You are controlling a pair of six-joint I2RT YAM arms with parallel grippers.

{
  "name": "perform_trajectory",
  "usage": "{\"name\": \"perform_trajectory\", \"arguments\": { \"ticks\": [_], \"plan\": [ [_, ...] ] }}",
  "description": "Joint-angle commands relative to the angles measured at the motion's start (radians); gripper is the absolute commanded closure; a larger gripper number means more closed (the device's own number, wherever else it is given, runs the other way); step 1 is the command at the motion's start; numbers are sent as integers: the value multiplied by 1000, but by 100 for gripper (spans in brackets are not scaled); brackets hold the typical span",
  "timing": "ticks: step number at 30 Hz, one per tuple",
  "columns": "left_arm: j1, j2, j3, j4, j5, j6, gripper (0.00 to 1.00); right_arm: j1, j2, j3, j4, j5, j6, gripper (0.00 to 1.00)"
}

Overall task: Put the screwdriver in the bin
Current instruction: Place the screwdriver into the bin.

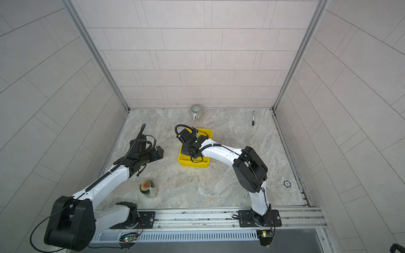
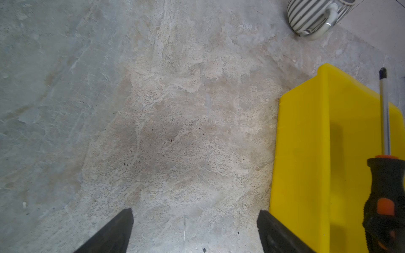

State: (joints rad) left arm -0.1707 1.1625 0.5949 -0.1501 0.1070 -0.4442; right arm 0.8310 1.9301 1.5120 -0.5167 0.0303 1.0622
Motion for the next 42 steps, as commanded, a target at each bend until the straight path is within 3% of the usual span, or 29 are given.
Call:
{"name": "perform_trajectory", "arguments": {
  "ticks": [1,15,26,42],
  "plan": [
    [-5,-7,-9,-2,-15,2,5,1,32,21,8,11,28,89],
    [-5,-7,-7,-3,-16,1,5,-27,78,51,8,-13,27,83],
    [-5,-7,-7,-3,-20,1,5,-29,73,68,-6,-20,25,59],
    [-5,-13,-9,-6,-22,1,5,-58,-54,51,-95,32,-74,56]
  ]
}}
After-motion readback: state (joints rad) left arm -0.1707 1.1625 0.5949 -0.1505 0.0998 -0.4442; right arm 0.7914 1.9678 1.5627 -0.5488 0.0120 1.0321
